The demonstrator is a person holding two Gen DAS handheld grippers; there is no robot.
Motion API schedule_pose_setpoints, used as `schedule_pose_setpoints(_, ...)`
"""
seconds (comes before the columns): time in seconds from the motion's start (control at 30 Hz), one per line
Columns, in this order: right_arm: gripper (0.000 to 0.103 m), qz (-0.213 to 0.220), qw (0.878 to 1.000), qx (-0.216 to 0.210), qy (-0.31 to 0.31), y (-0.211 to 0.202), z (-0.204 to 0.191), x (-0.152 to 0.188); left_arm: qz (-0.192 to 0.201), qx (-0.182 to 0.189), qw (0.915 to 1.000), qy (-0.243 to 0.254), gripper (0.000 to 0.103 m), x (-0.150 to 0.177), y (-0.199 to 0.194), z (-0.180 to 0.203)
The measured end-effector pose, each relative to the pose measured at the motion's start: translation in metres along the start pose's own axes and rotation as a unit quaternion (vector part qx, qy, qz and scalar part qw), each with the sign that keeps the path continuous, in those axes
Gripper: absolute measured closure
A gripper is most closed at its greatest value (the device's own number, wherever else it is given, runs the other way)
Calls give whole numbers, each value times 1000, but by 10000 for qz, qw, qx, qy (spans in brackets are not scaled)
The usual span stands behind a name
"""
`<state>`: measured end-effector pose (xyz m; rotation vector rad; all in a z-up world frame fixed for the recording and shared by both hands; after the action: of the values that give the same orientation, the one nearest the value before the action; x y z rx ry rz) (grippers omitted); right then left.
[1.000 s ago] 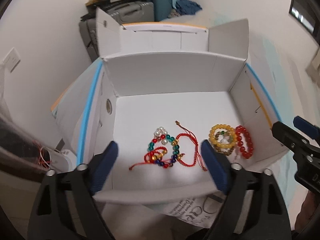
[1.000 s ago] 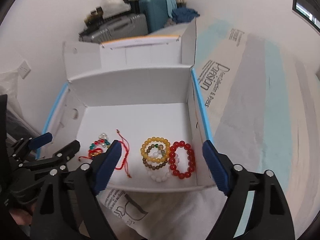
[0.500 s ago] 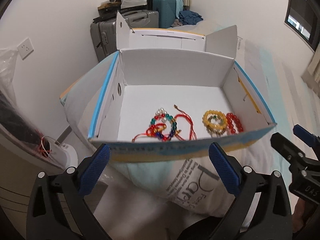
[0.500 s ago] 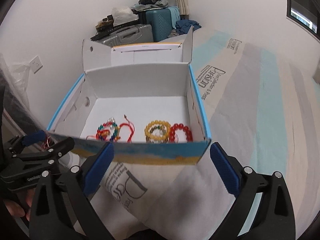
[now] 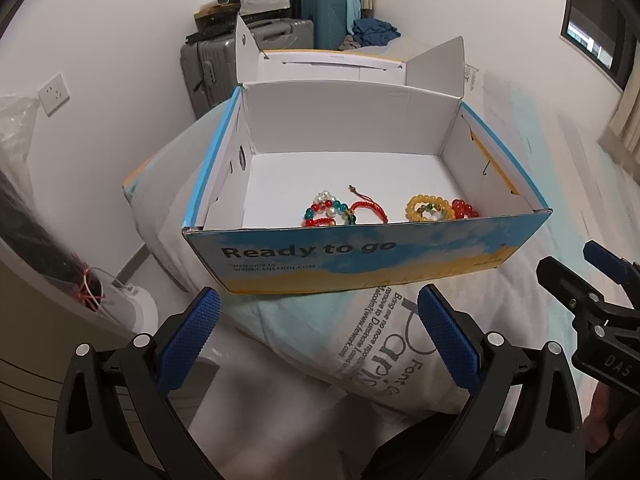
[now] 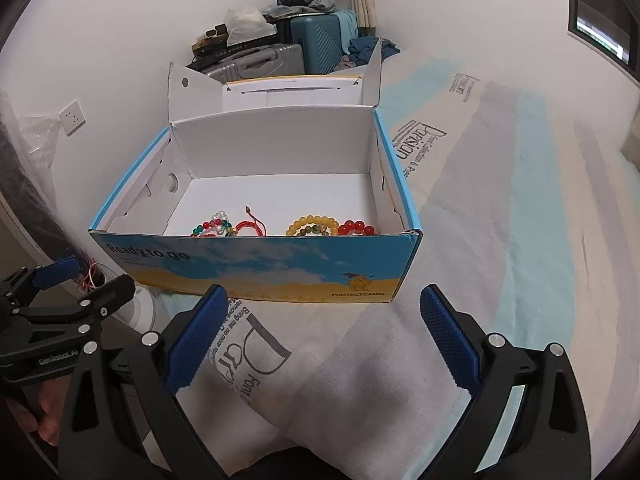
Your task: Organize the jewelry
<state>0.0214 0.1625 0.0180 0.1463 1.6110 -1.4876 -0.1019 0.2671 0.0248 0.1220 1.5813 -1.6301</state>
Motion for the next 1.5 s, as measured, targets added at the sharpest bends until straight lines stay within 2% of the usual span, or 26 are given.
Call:
schedule_pose_setpoints(0.67, 10, -42, 9999, 108, 11, -2, -1, 3, 202, 46, 9998, 16, 6, 2, -4, 6)
schedule_pose_setpoints(1.2, 10, -53, 9999, 120, 37, -4, -1, 4, 101, 164, 9997, -146, 6, 4, -2, 5)
schedule_pose_setpoints(1.4, 10, -60, 9999, 130, 27, -4, 0, 4, 134, -34, 9999, -63, 6, 6, -3, 7)
schedule_pose_setpoints(1.5, 10, -69, 9999, 132, 25, -4, -1, 4, 165, 8, 9998, -94, 6, 4, -5, 6)
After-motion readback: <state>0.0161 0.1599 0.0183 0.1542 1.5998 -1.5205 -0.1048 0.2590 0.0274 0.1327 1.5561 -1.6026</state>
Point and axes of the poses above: each gripper's, at about its wrist camera, not at the fingertips, and y roughly the way its jaws point, z to its right, x to its underside, the point moved 3 cm from there along y, roughly the way its jaws point, and after that the axes turned 14 degrees about x, right-handed, at the moved point
